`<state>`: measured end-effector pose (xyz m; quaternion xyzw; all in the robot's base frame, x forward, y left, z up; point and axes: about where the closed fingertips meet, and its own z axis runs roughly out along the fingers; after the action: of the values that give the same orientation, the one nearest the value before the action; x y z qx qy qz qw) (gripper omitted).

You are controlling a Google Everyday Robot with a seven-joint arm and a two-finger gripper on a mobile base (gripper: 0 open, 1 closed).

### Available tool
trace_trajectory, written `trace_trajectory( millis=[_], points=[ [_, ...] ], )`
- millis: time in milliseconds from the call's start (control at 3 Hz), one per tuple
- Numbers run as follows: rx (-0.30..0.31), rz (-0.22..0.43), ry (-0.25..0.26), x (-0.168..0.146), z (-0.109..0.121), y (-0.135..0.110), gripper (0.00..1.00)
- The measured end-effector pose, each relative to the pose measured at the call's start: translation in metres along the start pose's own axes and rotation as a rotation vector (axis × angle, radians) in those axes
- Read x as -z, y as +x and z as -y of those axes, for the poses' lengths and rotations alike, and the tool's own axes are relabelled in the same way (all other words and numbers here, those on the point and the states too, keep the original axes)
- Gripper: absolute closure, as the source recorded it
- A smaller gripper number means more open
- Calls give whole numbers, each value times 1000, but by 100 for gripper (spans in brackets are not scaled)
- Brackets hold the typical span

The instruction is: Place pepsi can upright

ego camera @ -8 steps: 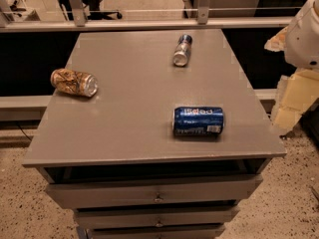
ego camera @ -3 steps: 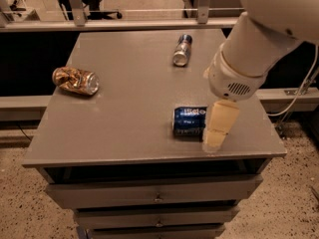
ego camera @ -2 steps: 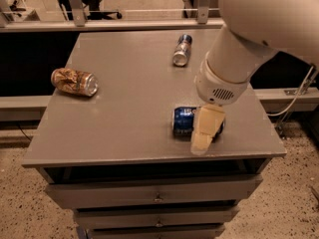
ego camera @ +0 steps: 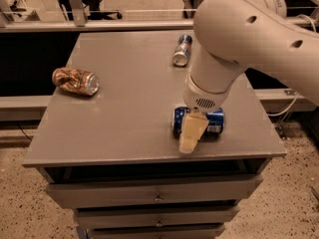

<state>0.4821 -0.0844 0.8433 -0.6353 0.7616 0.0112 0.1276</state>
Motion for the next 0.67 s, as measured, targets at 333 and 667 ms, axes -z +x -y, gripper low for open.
trace_trajectory(
  millis=[333, 667],
  points=[
    [-11, -11, -1, -9, 3, -3, 42],
    [-19, -7, 0, -8, 7, -7, 65]
  ],
)
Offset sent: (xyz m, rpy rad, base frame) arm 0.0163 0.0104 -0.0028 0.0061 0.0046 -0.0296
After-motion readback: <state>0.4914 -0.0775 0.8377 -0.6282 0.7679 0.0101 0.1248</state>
